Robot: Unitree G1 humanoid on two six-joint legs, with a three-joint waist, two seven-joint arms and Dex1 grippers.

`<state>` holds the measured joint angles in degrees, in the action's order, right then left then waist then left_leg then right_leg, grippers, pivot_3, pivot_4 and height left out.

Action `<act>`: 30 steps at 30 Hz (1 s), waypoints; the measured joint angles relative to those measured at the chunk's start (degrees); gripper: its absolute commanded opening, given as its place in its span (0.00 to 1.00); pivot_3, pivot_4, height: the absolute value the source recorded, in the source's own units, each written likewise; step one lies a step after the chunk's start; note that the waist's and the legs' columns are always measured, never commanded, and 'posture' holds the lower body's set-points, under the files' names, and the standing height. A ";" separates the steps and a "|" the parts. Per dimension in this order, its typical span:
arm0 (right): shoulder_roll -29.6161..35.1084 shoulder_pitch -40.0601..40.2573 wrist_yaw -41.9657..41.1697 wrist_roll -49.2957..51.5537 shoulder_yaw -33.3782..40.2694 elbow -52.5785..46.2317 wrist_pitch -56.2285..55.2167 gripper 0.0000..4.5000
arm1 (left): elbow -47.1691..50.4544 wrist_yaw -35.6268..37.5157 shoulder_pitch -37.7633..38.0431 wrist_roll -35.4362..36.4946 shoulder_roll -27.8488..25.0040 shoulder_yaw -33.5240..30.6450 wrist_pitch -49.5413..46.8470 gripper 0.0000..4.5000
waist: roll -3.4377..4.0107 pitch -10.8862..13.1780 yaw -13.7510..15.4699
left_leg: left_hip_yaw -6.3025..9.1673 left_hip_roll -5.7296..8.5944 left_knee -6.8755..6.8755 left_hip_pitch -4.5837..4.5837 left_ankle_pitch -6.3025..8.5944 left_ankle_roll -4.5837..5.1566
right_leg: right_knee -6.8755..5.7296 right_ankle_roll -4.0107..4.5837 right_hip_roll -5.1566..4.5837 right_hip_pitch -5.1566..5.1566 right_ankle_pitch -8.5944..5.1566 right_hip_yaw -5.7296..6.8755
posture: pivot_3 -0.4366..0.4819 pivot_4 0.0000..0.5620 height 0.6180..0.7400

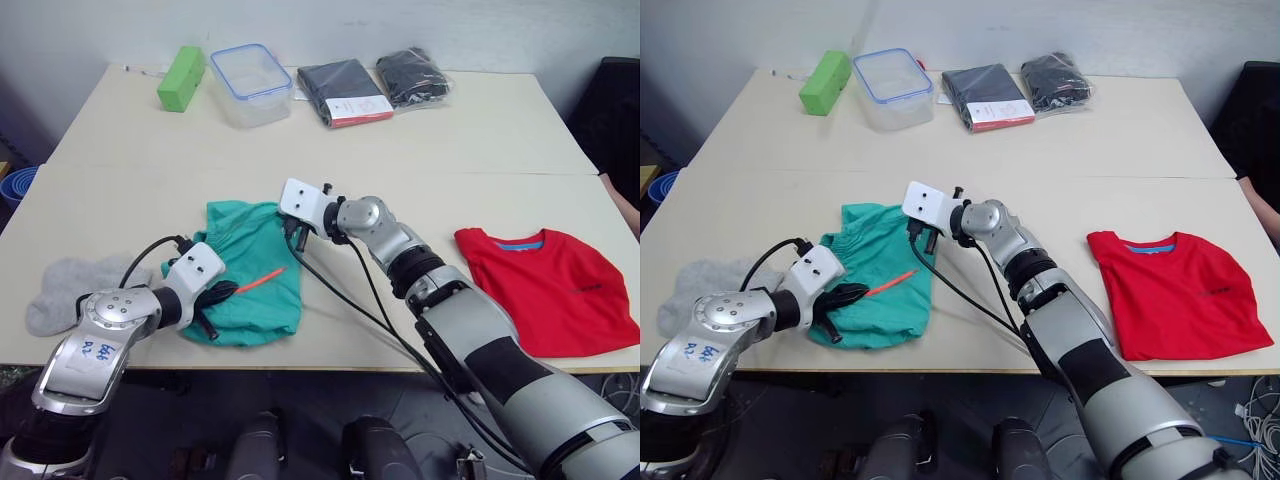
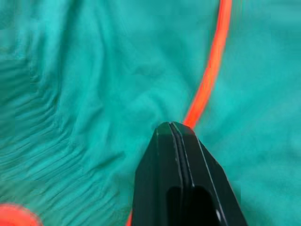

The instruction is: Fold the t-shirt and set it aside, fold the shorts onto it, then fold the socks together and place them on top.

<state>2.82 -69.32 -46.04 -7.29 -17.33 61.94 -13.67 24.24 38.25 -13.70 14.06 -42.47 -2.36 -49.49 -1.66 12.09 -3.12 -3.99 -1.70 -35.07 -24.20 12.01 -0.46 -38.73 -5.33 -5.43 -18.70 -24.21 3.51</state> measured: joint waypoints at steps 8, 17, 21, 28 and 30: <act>4.86 17.44 -19.76 5.03 -5.62 -30.89 4.72 0.01 | -7.57 3.97 -15.12 2.57 -5.19 1.33 -2.46 0.00 | -0.05 -0.05 0.29 | 0.07 0.05 -0.02 0.04 0.05 -0.03 | -0.01 -0.02 0.01 0.02 0.01 0.06 | 0.48 0.27 1.00; 13.95 27.49 -25.56 2.30 -11.07 -43.28 2.45 0.01 | -35.29 7.10 -23.44 -7.03 -4.64 11.58 14.84 0.00 | -0.01 -0.02 0.70 | 0.02 0.01 -0.08 0.01 0.01 -0.06 | 0.01 -0.01 0.04 -0.01 0.00 0.07 | 0.48 0.27 1.00; 18.75 30.83 -29.84 4.61 -11.39 -49.20 3.44 0.01 | -42.17 8.77 -25.10 -8.04 -4.67 11.22 21.62 0.00 | -0.01 -0.02 0.83 | 0.01 0.00 -0.09 0.02 0.01 -0.06 | 0.01 -0.01 0.03 0.00 0.00 0.09 | 0.48 0.27 1.00; 17.28 30.83 -22.09 12.05 -2.39 -54.50 23.81 0.05 | -31.97 19.07 -18.43 0.99 -7.16 3.22 21.07 0.00 | -0.02 -0.02 0.77 | 0.07 -0.04 -0.09 -0.01 0.01 -0.07 | 0.02 -0.01 0.00 0.01 0.01 0.15 | 0.48 0.27 1.00; 16.77 29.20 -19.38 15.18 0.71 -54.99 34.40 0.14 | -27.10 20.36 -15.57 2.73 -8.23 0.85 20.82 0.00 | -0.01 -0.01 0.90 | 0.07 -0.03 -0.09 0.00 0.01 -0.07 | 0.04 -0.01 -0.01 0.03 0.01 0.13 | 0.48 0.27 1.00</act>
<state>19.59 -40.12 -65.41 7.89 -16.62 6.95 20.73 -2.86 58.61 -29.27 16.79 -50.69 -1.51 -28.67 -1.67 12.08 -2.22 -3.92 -1.73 -35.16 -24.20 12.01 -0.53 -38.68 -5.33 -5.44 -18.67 -24.20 3.64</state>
